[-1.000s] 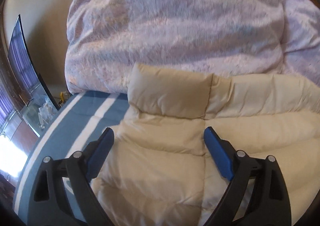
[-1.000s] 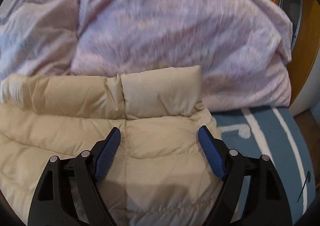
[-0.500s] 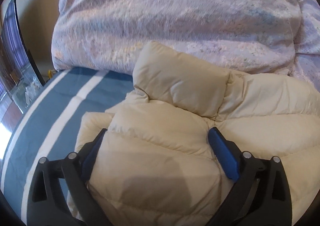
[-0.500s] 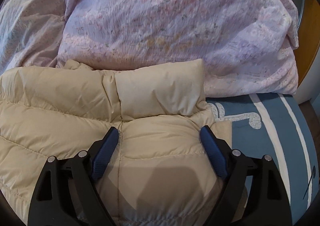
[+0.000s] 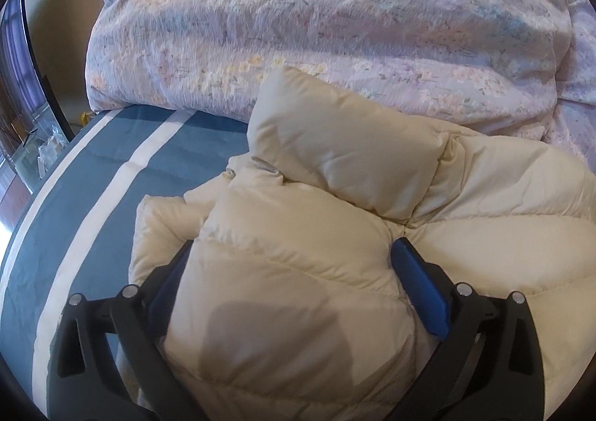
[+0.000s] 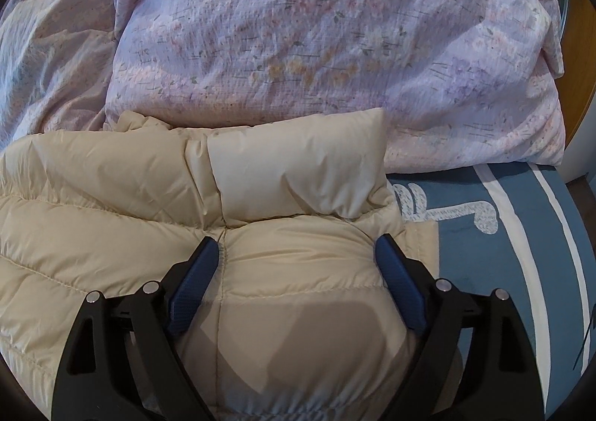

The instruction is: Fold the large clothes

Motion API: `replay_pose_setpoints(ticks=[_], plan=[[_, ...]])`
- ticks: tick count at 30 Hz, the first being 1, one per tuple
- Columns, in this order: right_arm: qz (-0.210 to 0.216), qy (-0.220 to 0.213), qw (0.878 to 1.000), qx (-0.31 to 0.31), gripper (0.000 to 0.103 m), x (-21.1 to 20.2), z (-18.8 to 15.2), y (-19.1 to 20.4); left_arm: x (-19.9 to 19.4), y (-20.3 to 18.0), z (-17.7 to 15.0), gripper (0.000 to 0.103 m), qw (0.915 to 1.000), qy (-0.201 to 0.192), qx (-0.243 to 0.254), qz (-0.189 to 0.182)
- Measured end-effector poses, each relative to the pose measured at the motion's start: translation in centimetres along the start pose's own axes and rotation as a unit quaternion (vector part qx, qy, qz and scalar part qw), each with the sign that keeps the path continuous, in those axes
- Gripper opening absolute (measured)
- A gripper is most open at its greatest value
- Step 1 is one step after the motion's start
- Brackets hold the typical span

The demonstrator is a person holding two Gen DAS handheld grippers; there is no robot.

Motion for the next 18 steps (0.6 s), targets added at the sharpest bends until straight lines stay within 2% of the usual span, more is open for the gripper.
replay_pose_setpoints(ticks=[18], plan=[[0.007,0.000,1.000,0.010,0.090,-0.01,0.00,-0.01,0.07,0.04,-0.06,0.101,1.0000,0.002,-0.001,0.001]])
Point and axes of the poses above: each gripper's, at about its wrist camera, not at the fingertips, and x roughly the way its jaws point, y to its left, z to its top, the point moved 7 cm from there along x, roughly the way its jaws point, and after that the axes turned 1 degree about z, right-handed, at the moved point
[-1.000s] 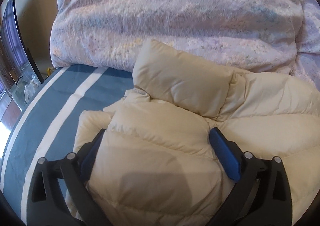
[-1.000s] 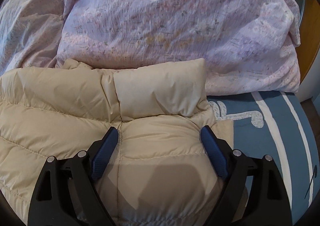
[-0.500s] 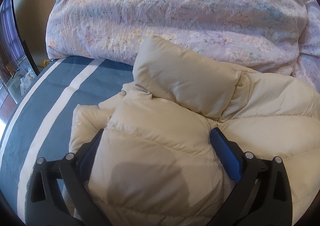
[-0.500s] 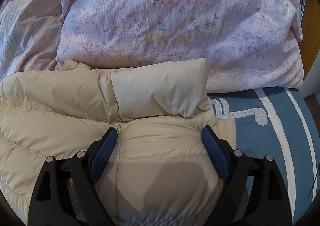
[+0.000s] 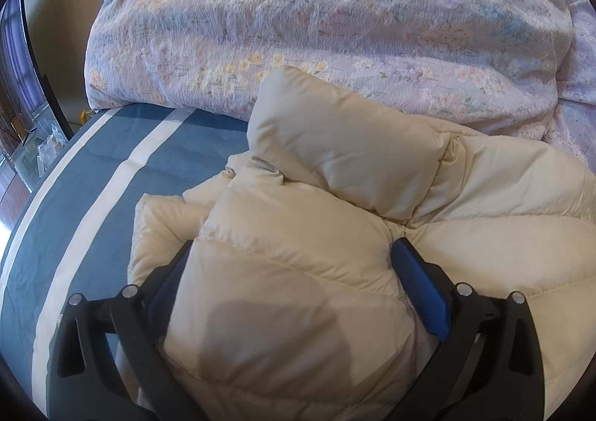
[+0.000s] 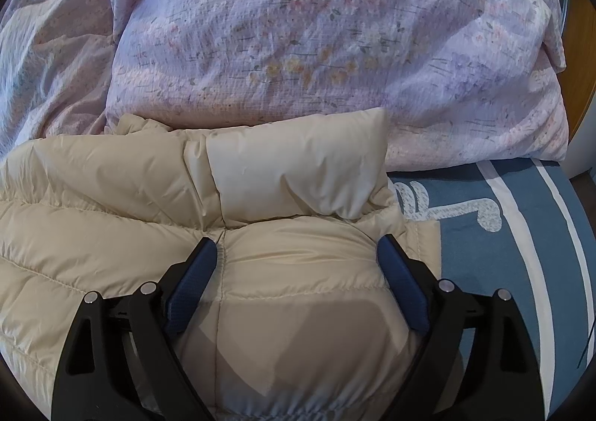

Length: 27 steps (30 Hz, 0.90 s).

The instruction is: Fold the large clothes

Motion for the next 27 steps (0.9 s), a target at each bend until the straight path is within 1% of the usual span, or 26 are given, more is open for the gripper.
replay_pose_setpoints(ticks=[7,10,12,14,15,19,21,22,23,24,27], plan=[[0.004,0.001,1.000,0.005,0.093,0.2,0.1,0.0,0.0,0.0,0.1,0.101,1.0000,0.001,-0.001,0.000],[-0.003,0.002,1.000,0.002,0.094,0.2,0.2,-0.1,0.2,0.2,0.1,0.101,1.0000,0.002,-0.002,-0.001],[-0.014,0.003,1.000,-0.001,0.098,0.3,0.2,0.0,0.3,0.1,0.0,0.101,1.0000,0.003,-0.004,-0.002],[-0.043,0.002,0.999,-0.008,0.102,0.2,0.3,0.1,0.2,0.0,-0.2,0.101,1.0000,0.004,-0.005,-0.003],[-0.058,-0.001,0.998,-0.011,0.102,0.1,0.3,0.1,0.2,0.0,-0.2,0.101,1.0000,0.004,-0.005,-0.003],[-0.077,-0.003,0.997,-0.019,0.102,-0.3,0.2,0.4,0.3,0.2,-0.1,0.101,1.0000,0.003,-0.005,0.004],[-0.080,0.004,0.997,-0.019,0.102,-1.0,0.0,0.4,-0.6,0.4,-0.4,0.101,0.9999,0.005,-0.009,0.011],[-0.070,0.008,0.997,-0.009,0.102,-1.8,-0.5,0.2,-1.4,0.6,-0.6,0.101,0.9999,0.006,-0.014,0.005],[-0.055,0.009,0.998,0.001,0.102,-2.6,-0.7,0.1,-2.6,0.9,-1.0,0.101,0.9997,0.003,-0.021,-0.014],[-0.035,0.009,0.999,0.016,0.102,-3.6,-1.0,-0.2,-3.5,1.1,-1.3,0.101,0.9994,0.001,-0.024,-0.025],[0.011,0.011,0.997,0.072,0.102,-6.8,-2.2,-2.2,-7.1,3.0,-2.3,0.101,0.9986,-0.012,-0.032,-0.041]])
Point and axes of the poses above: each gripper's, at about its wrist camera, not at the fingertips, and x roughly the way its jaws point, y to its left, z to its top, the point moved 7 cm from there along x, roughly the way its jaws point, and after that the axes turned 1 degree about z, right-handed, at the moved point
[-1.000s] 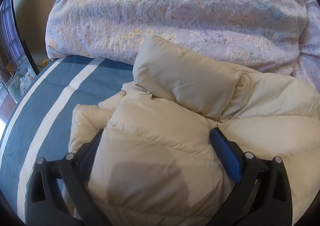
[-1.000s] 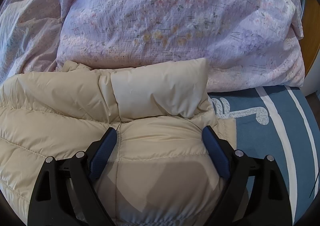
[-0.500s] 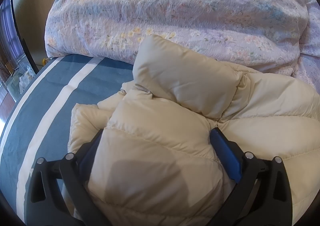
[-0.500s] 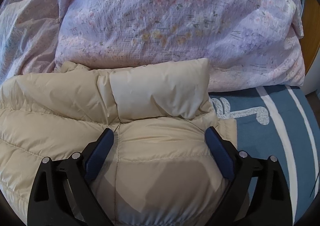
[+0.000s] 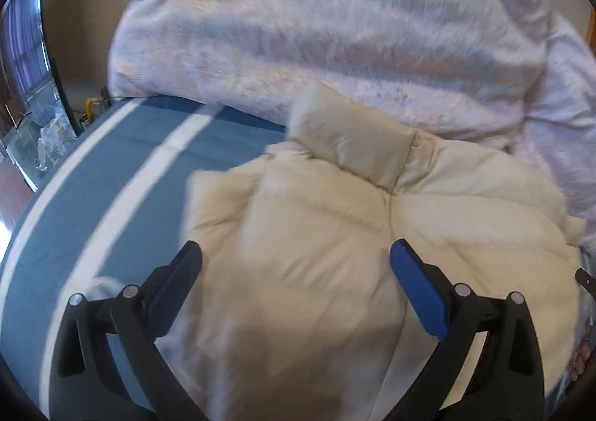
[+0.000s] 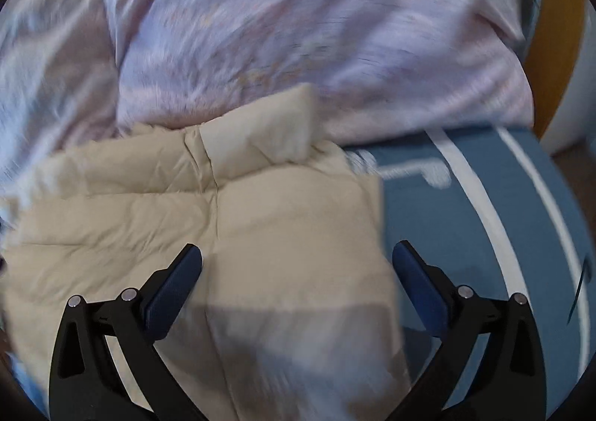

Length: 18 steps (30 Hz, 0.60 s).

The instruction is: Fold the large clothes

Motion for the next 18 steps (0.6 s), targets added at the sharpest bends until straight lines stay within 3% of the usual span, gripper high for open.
replay_pose_setpoints(ticks=[5,8,12,18], plan=[[0.066,0.014,0.995,0.067,0.102,-3.4,-1.7,-3.5,-4.2,3.6,-1.2,0.101,0.9997,-0.006,-0.019,-0.015],[0.094,0.031,0.991,0.087,0.102,-3.7,-2.9,-4.4,-4.8,4.7,-2.8,0.100,0.9983,0.022,-0.040,-0.037],[0.133,0.053,0.984,0.106,0.101,-3.8,-4.7,-4.3,-4.4,5.0,-4.6,0.091,0.9950,0.052,-0.062,-0.058],[0.166,0.080,0.976,0.117,0.084,-3.1,-6.7,-4.1,-3.6,4.6,-6.7,0.080,0.9878,0.084,-0.093,-0.092]])
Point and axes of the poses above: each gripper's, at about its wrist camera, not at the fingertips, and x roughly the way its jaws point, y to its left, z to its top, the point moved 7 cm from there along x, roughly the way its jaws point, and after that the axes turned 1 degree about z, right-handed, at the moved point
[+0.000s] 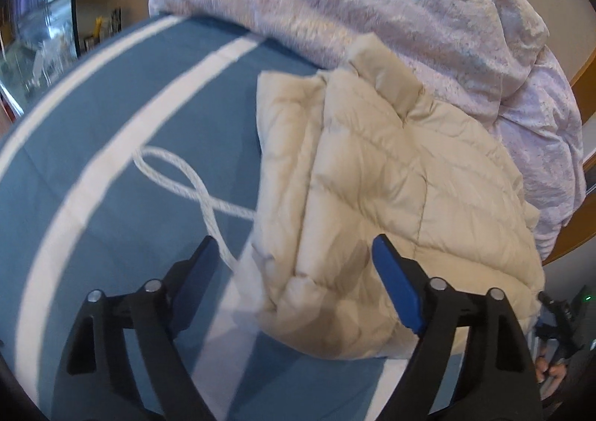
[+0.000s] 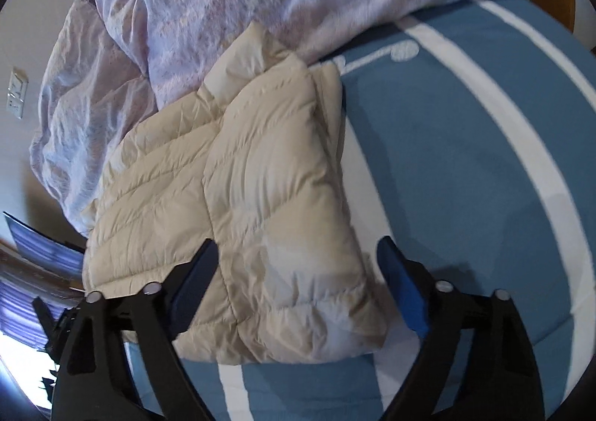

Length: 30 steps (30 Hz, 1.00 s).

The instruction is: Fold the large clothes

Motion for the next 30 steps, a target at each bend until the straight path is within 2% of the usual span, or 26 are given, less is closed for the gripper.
replay_pose_setpoints(ticks=[3,4,7,8,9,11,12,13,15,22,25,30], plan=[[0.015,-0.002,1.000,0.006,0.080,0.2,-0.5,0.0,0.6,0.0,-0.5,0.071,0.9995,0.014,-0.021,-0.017],[0.017,-0.006,1.000,0.005,0.078,0.2,-0.6,-0.1,0.7,0.0,-0.6,0.071,0.9993,0.013,-0.028,-0.020],[0.036,-0.007,0.999,0.018,0.068,0.2,-0.9,-0.5,0.8,-0.3,-0.8,0.058,0.9985,0.012,-0.038,-0.037],[0.042,-0.008,0.999,0.026,0.062,0.2,-1.0,-0.8,0.8,-0.3,-0.8,0.054,0.9982,0.011,-0.043,-0.040],[0.048,-0.008,0.998,0.034,0.048,0.2,-1.0,-1.1,0.9,-0.4,-0.9,0.048,0.9978,0.011,-0.049,-0.044],[0.077,0.003,0.995,0.058,0.035,0.5,-1.2,-1.4,1.0,-0.4,-0.9,0.040,0.9971,0.010,-0.056,-0.051],[0.096,0.005,0.993,0.071,0.029,0.5,-1.3,-1.5,0.8,-0.4,-1.0,0.033,0.9965,0.007,-0.061,-0.056],[0.112,0.005,0.990,0.080,0.027,0.3,-1.4,-1.5,0.6,-0.3,-1.0,0.030,0.9961,0.005,-0.063,-0.062],[0.121,0.001,0.989,0.080,0.021,-0.2,-1.5,-1.3,0.0,-0.4,-0.9,0.021,0.9953,0.000,-0.064,-0.072],[0.155,-0.003,0.987,0.050,0.017,-2.9,-3.3,1.8,-4.0,0.9,-1.3,0.016,0.9949,-0.026,-0.055,-0.080],[0.156,0.005,0.987,0.040,0.017,-3.1,-4.3,2.6,-5.4,2.3,-2.3,0.016,0.9954,-0.025,-0.053,-0.075],[0.146,0.022,0.989,0.028,0.016,-3.9,-8.0,3.3,-7.7,4.7,-4.4,0.017,0.9957,-0.024,-0.051,-0.074]])
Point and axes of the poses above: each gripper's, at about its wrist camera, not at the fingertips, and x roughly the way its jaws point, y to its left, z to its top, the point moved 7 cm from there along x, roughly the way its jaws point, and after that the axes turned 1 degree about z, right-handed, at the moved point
